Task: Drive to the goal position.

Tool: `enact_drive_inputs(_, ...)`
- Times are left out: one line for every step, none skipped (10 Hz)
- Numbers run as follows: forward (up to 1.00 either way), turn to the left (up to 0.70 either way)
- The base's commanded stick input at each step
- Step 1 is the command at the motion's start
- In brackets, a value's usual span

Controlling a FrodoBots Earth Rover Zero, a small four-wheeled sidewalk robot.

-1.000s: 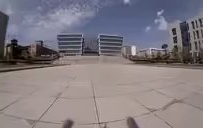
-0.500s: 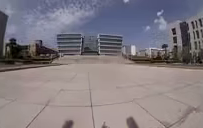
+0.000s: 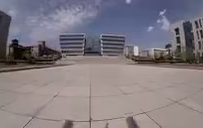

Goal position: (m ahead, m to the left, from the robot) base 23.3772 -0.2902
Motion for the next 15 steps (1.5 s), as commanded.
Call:
enact_drive_inputs(0.7, 0.0)
enact_drive_inputs(0.7, 0.0)
enact_drive_inputs(0.7, 0.0)
enact_drive_inputs(0.7, 0.0)
enact_drive_inputs(0.7, 0.0)
enact_drive_inputs(0.7, 0.0)
enact_drive_inputs(0.7, 0.0)
enact_drive_inputs(0.7, 0.0)
enact_drive_inputs(0.7, 0.0)
enact_drive_inputs(0.7, 0.0)
enact_drive_inputs(0.7, 0.0)
enact_drive_inputs(0.7, 0.0)
enact_drive_inputs(0.7, 0.0)
enact_drive_inputs(0.7, 0.0)
enact_drive_inputs(0.7, 0.0)
